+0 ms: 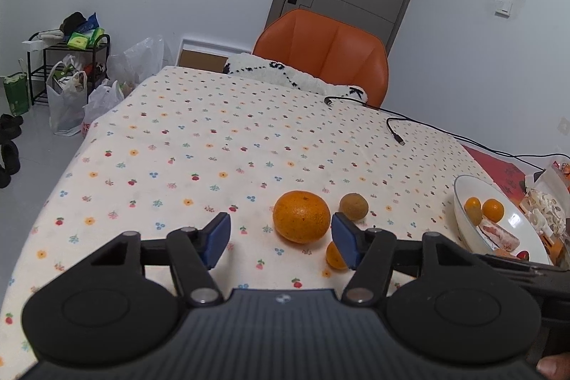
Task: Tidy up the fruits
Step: 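Grasp the large orange with the left tool while the right tool grasps a red plum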
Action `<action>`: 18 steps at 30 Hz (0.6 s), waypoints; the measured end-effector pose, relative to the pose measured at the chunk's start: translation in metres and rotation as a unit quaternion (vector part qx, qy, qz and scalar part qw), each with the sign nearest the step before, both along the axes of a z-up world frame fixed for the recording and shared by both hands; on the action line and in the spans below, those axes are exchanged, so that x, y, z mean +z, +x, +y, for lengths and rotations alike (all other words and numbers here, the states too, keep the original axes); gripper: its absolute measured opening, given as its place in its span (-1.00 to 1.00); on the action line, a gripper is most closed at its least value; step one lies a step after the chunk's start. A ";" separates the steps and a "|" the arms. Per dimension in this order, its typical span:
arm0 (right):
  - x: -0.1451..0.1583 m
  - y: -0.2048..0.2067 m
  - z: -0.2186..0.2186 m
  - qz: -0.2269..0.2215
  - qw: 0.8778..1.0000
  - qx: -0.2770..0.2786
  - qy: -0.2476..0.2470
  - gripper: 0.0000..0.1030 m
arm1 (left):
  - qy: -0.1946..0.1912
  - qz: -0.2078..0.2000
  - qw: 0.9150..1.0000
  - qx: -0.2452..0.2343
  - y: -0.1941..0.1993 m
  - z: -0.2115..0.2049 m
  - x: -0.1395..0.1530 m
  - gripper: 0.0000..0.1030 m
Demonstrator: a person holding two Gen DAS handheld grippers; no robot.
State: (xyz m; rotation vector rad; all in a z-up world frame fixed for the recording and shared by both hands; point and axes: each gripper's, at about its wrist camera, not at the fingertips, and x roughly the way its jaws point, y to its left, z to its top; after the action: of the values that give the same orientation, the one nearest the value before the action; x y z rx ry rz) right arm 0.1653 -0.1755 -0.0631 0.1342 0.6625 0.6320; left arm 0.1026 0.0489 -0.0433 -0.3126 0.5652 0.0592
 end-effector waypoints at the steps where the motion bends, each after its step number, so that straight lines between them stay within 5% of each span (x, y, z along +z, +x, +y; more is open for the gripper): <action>1: -0.001 0.001 0.001 0.002 1.000 0.001 0.000 -0.04 | -0.002 -0.001 1.000 -0.002 0.001 0.000 0.000 0.19; 18: -0.010 0.014 0.021 -0.004 1.000 0.019 -0.009 -0.26 | -0.015 0.004 1.000 -0.025 0.029 -0.002 -0.012 0.11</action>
State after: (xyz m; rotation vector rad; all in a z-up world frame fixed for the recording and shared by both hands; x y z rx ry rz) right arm 0.1795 -0.1549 -0.0727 0.1021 0.6650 0.6623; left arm 0.1314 0.0464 -0.0549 -0.3273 0.5815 0.0038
